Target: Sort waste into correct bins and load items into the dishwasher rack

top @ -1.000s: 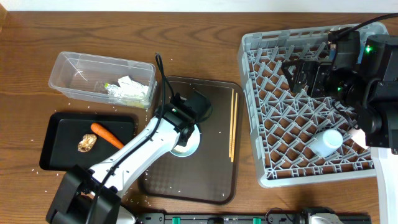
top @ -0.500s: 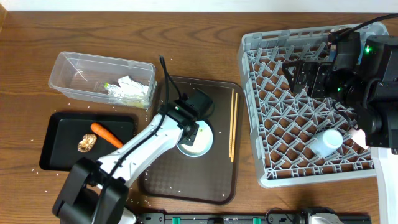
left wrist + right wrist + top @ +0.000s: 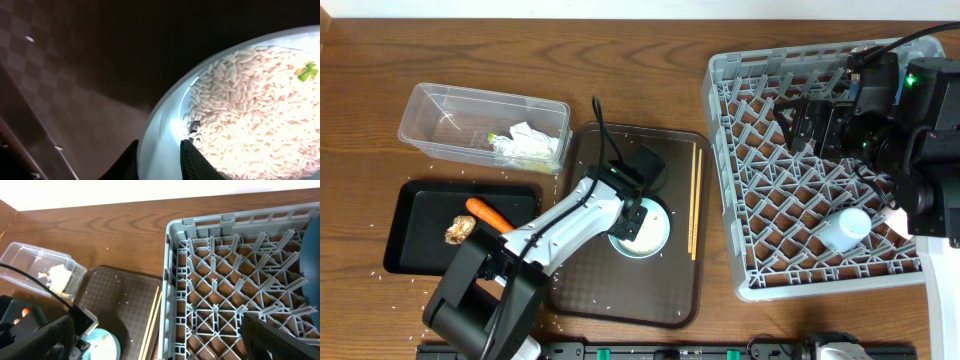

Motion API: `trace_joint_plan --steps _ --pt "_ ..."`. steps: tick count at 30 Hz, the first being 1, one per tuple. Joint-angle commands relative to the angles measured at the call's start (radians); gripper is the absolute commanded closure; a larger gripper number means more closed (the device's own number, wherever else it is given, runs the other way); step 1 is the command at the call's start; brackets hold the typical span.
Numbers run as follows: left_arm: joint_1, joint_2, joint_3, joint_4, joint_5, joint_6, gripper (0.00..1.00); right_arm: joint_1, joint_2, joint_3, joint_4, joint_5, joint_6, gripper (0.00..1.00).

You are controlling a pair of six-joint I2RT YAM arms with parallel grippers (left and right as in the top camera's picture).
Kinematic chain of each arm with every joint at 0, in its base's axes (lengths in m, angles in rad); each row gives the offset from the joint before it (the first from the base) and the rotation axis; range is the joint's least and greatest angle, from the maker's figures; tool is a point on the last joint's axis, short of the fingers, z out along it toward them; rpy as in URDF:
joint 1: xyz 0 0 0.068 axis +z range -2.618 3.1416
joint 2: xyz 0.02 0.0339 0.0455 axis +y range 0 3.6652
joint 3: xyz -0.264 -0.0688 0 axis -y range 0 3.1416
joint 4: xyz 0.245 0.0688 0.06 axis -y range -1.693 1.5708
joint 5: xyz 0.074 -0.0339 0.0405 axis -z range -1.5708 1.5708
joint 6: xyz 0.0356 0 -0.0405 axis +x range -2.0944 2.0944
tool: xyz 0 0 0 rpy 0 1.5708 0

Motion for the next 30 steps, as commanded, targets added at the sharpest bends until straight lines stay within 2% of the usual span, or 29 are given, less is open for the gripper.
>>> trace_joint_plan --steps 1,9,16,24,25,28,30 --pt "0.005 0.008 -0.001 0.002 0.043 0.050 0.74 0.010 0.006 0.010 0.002 0.007 0.011 0.01" --pt "0.043 0.009 -0.001 0.008 0.156 0.160 0.75 0.010 0.006 0.010 0.000 0.007 0.011 0.01" --pt "0.068 0.011 -0.005 0.012 0.200 0.200 0.78 0.010 0.006 0.010 -0.001 0.007 0.011 0.01" --pt "0.068 0.013 -0.005 0.016 0.200 0.219 0.78 0.010 0.006 0.010 -0.002 0.007 0.011 0.01" --pt "0.068 0.013 -0.005 0.017 0.200 0.220 0.77 0.010 0.006 0.010 -0.002 0.007 0.011 0.01" --pt "0.068 0.023 -0.005 0.027 0.195 0.220 0.64 0.010 0.006 0.010 -0.001 0.007 0.011 0.01" --pt "0.068 0.037 -0.005 0.031 0.196 0.220 0.64 0.010 0.006 0.010 -0.002 0.006 0.011 0.01"
